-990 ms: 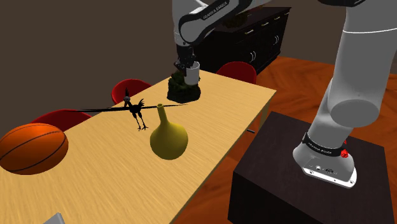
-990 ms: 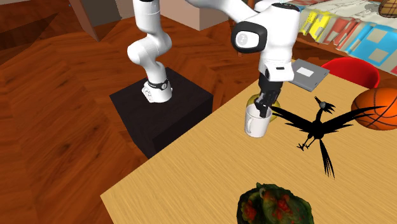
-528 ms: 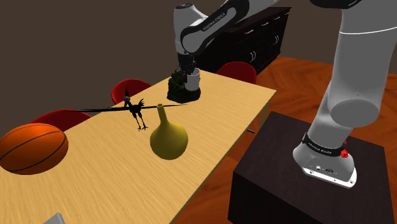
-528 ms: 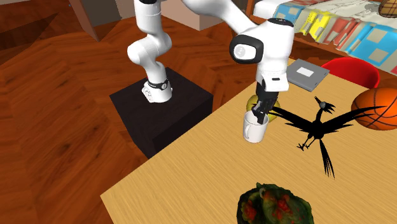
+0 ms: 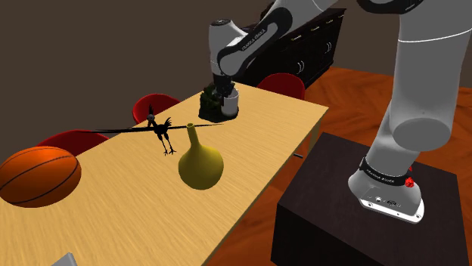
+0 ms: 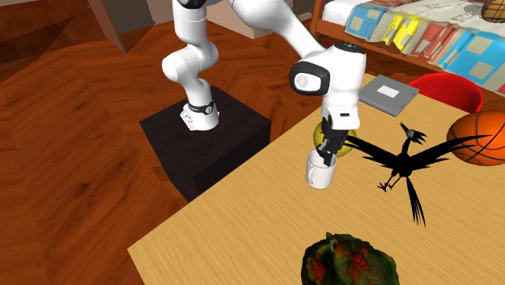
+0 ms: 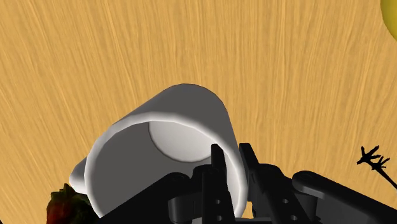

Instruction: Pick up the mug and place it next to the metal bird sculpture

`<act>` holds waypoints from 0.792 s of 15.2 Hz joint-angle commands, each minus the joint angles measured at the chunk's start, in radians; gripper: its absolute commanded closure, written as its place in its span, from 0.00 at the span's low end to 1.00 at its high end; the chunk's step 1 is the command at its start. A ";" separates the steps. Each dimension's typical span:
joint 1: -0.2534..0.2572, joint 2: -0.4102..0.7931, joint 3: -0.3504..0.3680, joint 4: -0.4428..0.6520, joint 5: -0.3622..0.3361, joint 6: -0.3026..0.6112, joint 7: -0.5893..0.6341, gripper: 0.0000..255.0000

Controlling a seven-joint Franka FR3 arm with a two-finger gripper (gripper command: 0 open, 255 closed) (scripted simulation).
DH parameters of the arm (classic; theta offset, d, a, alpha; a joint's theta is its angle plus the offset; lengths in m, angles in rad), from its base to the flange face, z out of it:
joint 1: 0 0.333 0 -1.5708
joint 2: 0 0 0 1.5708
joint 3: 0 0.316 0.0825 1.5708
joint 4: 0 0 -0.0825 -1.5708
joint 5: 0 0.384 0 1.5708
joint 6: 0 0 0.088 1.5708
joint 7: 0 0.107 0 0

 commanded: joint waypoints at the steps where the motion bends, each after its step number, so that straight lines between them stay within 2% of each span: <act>1: 0.002 0.016 -0.001 -0.008 -0.005 0.025 0.007 1.00; 12: 0.007 0.105 -0.012 -0.042 -0.031 0.146 0.036 1.00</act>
